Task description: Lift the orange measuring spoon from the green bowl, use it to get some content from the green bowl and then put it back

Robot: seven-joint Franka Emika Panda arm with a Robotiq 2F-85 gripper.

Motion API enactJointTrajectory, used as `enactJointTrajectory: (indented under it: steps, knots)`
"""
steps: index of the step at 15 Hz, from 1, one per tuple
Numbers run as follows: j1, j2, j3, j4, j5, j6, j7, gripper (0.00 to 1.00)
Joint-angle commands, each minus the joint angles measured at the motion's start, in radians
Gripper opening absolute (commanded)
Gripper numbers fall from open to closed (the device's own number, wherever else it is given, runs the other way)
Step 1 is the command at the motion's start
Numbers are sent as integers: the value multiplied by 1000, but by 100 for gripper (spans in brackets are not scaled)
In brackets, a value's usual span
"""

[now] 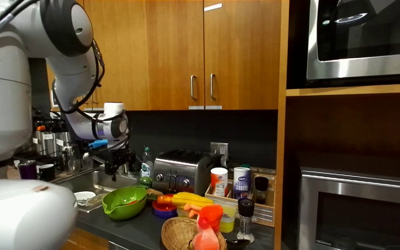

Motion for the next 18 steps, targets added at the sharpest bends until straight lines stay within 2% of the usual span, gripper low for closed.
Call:
enactJointTrajectory:
  steps: [1, 5, 9, 13, 18]
  knots:
    - [-45, 105, 29, 74, 123, 67, -124, 100]
    - [-63, 232, 73, 138, 324, 157, -288, 100]
    - [-47, 251, 102, 77, 445, 223, -308, 100]
    - [-8, 170, 99, -25, 456, 272, -242, 100]
    - [7, 97, 94, -81, 428, 270, -205, 100]
